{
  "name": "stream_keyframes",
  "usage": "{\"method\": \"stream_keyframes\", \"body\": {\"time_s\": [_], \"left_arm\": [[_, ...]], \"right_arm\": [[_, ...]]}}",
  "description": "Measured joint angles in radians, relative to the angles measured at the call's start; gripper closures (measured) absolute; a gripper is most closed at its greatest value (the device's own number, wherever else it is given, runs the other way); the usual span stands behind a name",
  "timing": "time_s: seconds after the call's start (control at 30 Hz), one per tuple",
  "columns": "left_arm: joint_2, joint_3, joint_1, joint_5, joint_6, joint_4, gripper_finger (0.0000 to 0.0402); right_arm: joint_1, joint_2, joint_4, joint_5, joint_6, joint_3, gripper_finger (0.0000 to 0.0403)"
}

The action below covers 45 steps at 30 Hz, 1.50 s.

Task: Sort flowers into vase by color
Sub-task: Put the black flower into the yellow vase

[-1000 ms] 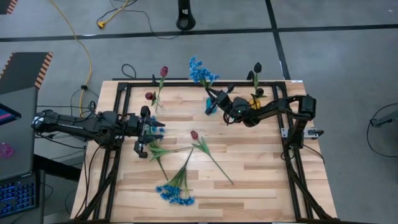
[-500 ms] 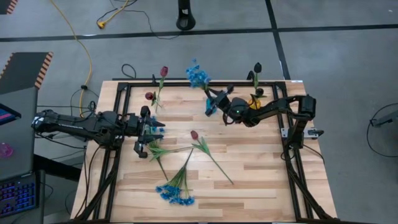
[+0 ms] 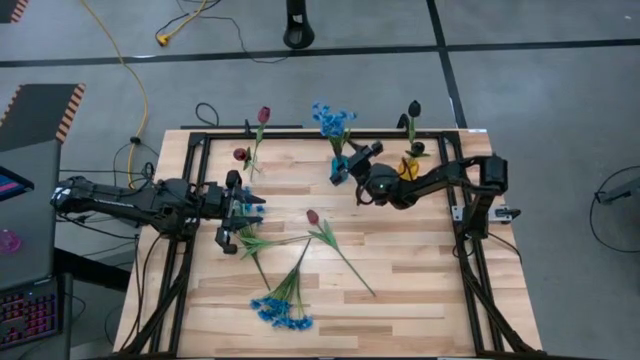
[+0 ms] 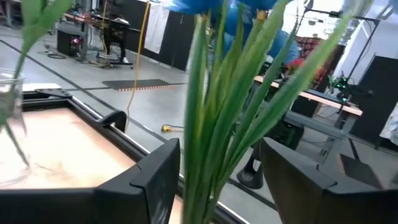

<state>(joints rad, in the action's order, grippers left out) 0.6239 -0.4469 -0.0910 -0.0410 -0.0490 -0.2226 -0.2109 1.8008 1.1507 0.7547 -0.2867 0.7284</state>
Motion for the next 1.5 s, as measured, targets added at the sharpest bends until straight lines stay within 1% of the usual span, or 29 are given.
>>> {"method": "stream_keyframes", "body": {"time_s": [0.43, 0.57, 0.8, 1.0, 1.17, 1.33, 1.5], "left_arm": [[0.0, 0.0, 0.0, 0.0, -0.014, 0.0, 0.0205], [0.0, 0.0, 0.0, 0.0, -0.044, 0.009, 0.0205], [0.0, 0.0, 0.0, 0.0, -0.118, 0.051, 0.0205], [0.0, 0.0, 0.0, 0.001, -0.284, 0.114, 0.0205], [0.0, 0.0, 0.0, 0.001, -0.381, 0.232, 0.0205], [0.026, 0.0, 0.0, -0.038, -0.382, 0.326, 0.0205], [0.146, 0.0, -0.021, -0.051, -0.366, 0.343, 0.0205]], "right_arm": [[0.105, 0.0, 0.0, 0.236, 0.0, 0.0, 0.0154], [0.15, 0.0, 0.0, 0.281, 0.0, 0.0, 0.0154], [0.226, -0.001, 0.0, 0.302, 0.0, 0.0, 0.0154], [0.268, -0.001, 0.0, 0.303, -0.001, 0.0, 0.0154], [0.289, -0.001, 0.0, 0.302, -0.002, 0.0, 0.0154], [0.303, -0.001, 0.0, 0.297, -0.002, 0.0, 0.0154], [0.308, -0.001, 0.0, 0.294, -0.001, 0.0, 0.0154]]}}
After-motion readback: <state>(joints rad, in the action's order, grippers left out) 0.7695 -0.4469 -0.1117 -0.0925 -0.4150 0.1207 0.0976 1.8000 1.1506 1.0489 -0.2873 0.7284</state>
